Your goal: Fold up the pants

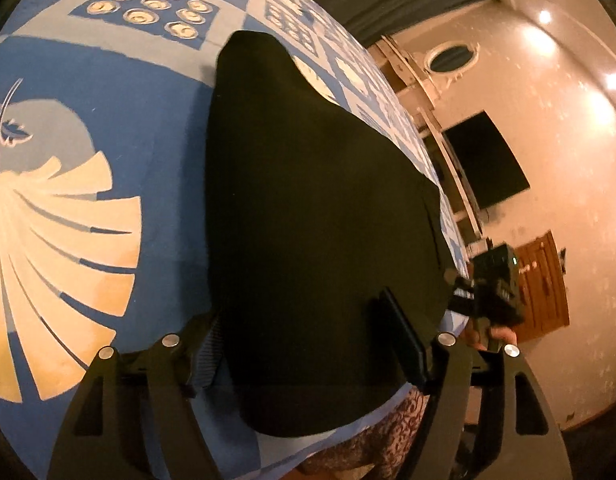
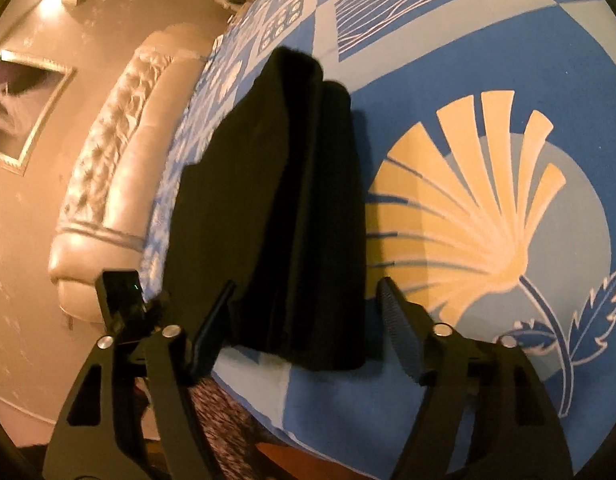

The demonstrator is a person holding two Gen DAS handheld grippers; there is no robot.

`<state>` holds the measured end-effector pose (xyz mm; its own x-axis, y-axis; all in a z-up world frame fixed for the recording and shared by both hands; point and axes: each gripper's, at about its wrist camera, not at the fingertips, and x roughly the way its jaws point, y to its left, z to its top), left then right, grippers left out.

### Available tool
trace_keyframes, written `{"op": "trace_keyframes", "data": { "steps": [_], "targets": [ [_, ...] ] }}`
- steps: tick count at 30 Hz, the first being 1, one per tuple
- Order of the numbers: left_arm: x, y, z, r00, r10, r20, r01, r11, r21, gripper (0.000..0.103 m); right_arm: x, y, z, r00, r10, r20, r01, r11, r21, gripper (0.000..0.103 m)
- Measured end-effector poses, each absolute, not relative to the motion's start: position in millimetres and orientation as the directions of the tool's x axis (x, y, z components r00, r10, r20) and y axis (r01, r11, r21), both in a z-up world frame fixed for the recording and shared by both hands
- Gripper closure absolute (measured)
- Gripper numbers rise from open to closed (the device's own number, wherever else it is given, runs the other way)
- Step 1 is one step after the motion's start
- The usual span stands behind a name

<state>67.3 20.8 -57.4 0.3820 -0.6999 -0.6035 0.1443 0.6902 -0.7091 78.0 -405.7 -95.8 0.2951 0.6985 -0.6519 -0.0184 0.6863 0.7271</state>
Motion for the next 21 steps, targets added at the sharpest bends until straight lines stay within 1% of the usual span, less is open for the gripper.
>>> {"op": "trace_keyframes", "data": {
  "steps": [1, 2, 4, 7, 12, 21],
  "targets": [
    [68, 20, -58, 0.392, -0.686, -0.613, 0.139, 0.702, -0.698, 0.038, 77, -405, -96, 0.292, 0.700, -0.651, -0.025, 0.686, 0.727, 0.047],
    [69, 19, -57, 0.396, -0.675, -0.622, 0.138, 0.713, -0.687, 0.038, 76, -406, -96, 0.291, 0.703, -0.649, -0.026, 0.684, 0.729, 0.048],
    [69, 17, -56, 0.406, -0.660, -0.633, 0.136, 0.728, -0.672, 0.041, 72, -406, -95, 0.303, 0.697, -0.650, -0.031, 0.688, 0.725, 0.054],
    [73, 15, -56, 0.414, -0.644, -0.644, 0.124, 0.740, -0.661, 0.044, 71, -404, -89, 0.315, 0.689, -0.653, -0.055, 0.700, 0.712, 0.060],
    [76, 11, -54, 0.419, -0.634, -0.650, 0.108, 0.746, -0.657, 0.051, 73, -399, -80, 0.333, 0.668, -0.666, -0.091, 0.726, 0.682, 0.064],
    [71, 14, -58, 0.423, -0.625, -0.657, 0.090, 0.750, -0.655, 0.052, 75, -401, -83, 0.343, 0.674, -0.654, -0.095, 0.717, 0.690, 0.065]
  ]
}}
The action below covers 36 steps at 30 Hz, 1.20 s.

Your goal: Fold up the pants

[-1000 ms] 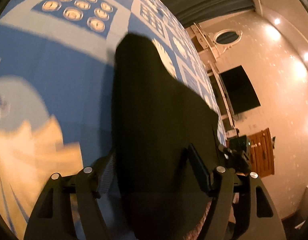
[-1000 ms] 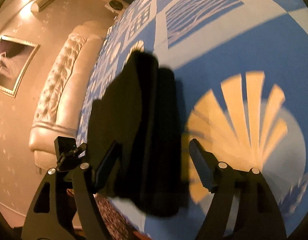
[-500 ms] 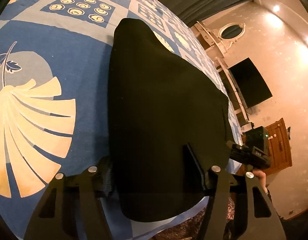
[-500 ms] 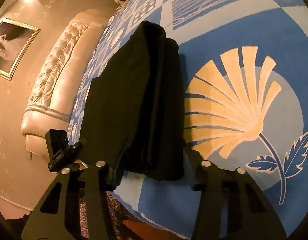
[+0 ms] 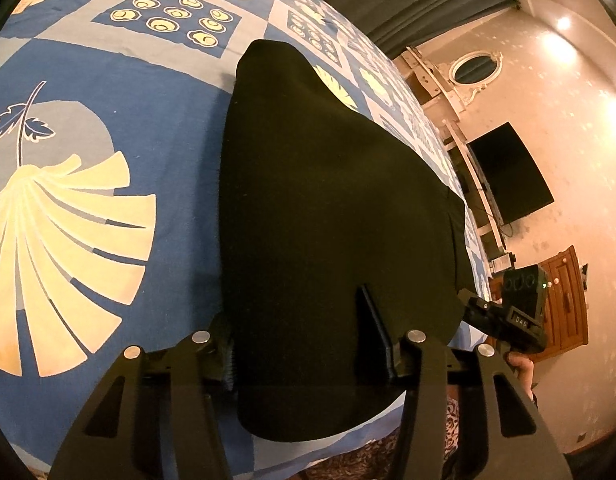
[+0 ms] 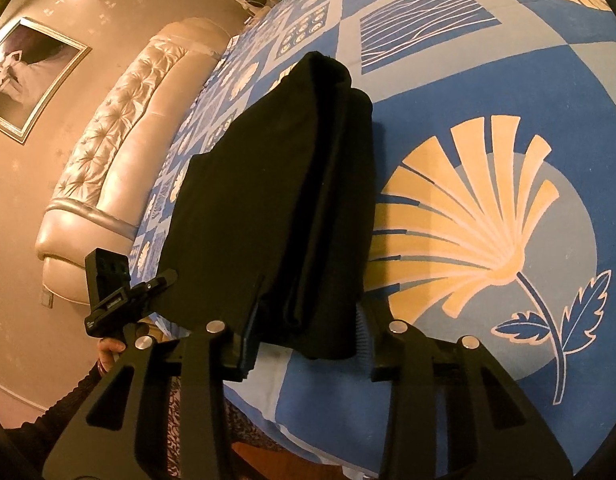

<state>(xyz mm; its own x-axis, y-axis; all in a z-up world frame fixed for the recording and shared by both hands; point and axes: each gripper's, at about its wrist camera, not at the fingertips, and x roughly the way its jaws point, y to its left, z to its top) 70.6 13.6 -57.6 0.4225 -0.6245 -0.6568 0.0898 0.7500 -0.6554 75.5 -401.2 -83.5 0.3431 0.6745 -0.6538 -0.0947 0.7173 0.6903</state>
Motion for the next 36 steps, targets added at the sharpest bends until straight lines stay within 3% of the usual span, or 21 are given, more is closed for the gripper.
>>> {"op": "trace_keyframes", "data": {
  "steps": [17, 36],
  "targets": [
    [70, 15, -57, 0.424, -0.626, -0.654, 0.081, 0.746, -0.661, 0.055, 73, -403, -82, 0.348, 0.678, -0.648, -0.097, 0.713, 0.694, 0.067],
    [56, 12, -50, 0.426, -0.647, -0.633, 0.064, 0.719, -0.692, 0.060, 66, -431, -98, 0.324, 0.755, -0.571, -0.034, 0.612, 0.790, 0.070]
  ]
}}
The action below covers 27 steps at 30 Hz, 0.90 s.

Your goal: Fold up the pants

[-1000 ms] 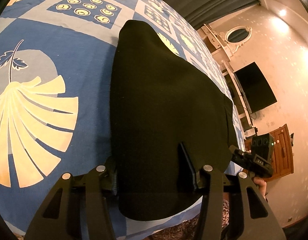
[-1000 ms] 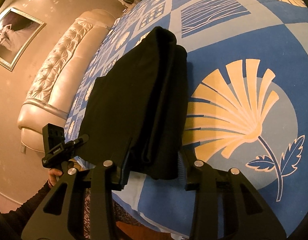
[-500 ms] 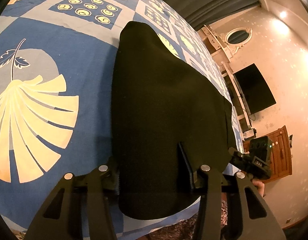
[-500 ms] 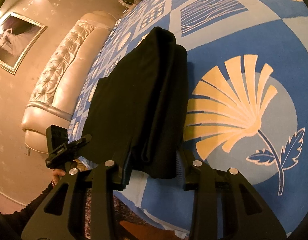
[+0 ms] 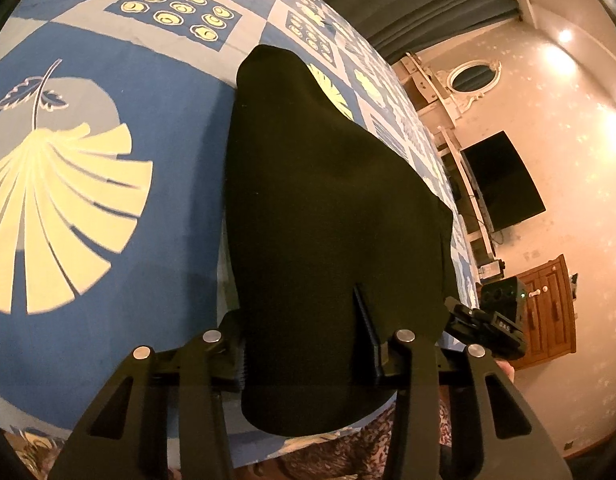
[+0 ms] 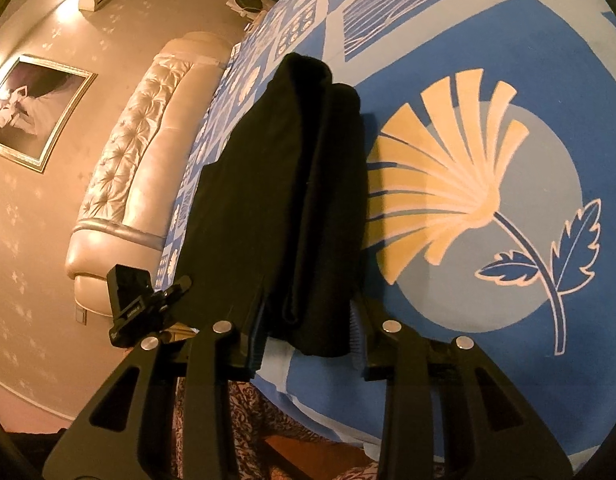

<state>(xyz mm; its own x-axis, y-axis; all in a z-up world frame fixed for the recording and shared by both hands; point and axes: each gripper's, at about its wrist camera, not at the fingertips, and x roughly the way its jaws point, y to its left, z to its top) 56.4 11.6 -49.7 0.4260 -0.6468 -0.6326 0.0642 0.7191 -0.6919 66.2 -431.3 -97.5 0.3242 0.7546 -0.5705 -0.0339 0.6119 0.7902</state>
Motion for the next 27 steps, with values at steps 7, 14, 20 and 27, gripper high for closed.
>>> {"op": "trace_keyframes", "data": {
  "steps": [7, 14, 20, 27],
  "targets": [
    [52, 36, -53, 0.453, -0.655, -0.605, 0.001, 0.679, -0.734, 0.043, 68, -443, -98, 0.307, 0.794, -0.524, -0.020, 0.556, 0.831, 0.034],
    [78, 57, -35, 0.522, -0.610, -0.597, 0.020, 0.708, -0.705, 0.029, 98, -476, -94, 0.380, 0.799, -0.467, 0.022, 0.497, 0.868, 0.026],
    [137, 37, -50, 0.458, -0.640, -0.617, 0.056, 0.713, -0.699, 0.029, 153, -472, -111, 0.373, 0.829, -0.417, 0.049, 0.431, 0.901, 0.025],
    [181, 25, -59, 0.404, -0.699, -0.590, 0.097, 0.674, -0.732, 0.026, 188, -459, -119, 0.336, 0.866, -0.371, 0.026, 0.385, 0.922, 0.021]
  ]
}}
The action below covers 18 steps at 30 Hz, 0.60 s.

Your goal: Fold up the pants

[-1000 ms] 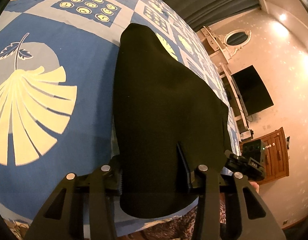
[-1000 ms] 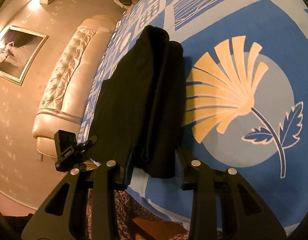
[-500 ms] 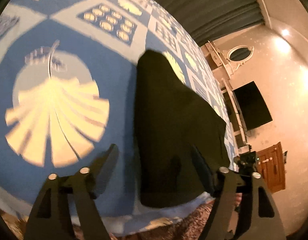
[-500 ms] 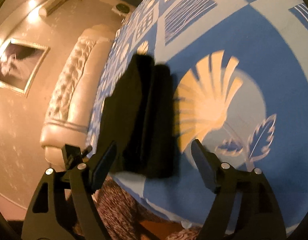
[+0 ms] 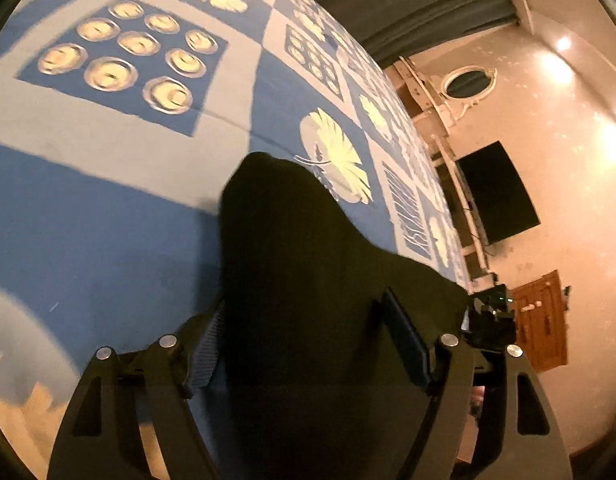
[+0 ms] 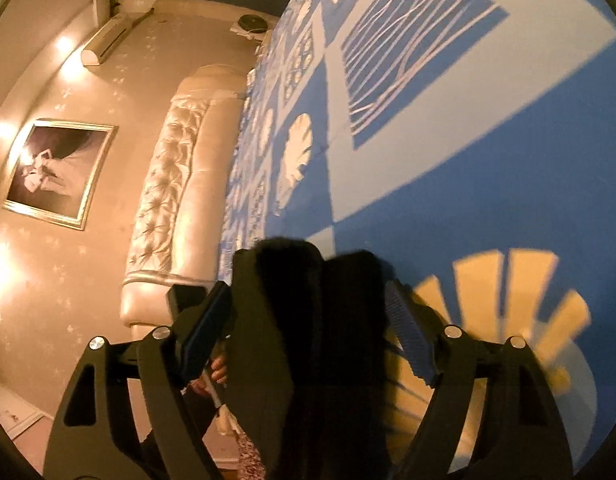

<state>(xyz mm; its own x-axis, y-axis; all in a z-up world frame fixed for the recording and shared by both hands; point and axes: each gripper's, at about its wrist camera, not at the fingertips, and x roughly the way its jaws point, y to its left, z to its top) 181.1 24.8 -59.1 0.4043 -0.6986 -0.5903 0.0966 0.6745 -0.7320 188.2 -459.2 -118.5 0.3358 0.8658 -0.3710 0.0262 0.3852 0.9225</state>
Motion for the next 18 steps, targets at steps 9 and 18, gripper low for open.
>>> {"op": "trace_keyframes", "data": {
  "steps": [9, 18],
  "targets": [
    [198, 23, -61, 0.366, -0.753, -0.547, 0.109, 0.618, -0.779, 0.017, 205, -440, -115, 0.275, 0.890, -0.364, -0.021, 0.384, 0.923, 0.017],
    [189, 39, -64, 0.427, -0.701, -0.571, 0.088, 0.661, -0.745, 0.063, 204, -437, -120, 0.267, 0.870, -0.415, -0.011, 0.433, 0.901, 0.067]
  ]
}}
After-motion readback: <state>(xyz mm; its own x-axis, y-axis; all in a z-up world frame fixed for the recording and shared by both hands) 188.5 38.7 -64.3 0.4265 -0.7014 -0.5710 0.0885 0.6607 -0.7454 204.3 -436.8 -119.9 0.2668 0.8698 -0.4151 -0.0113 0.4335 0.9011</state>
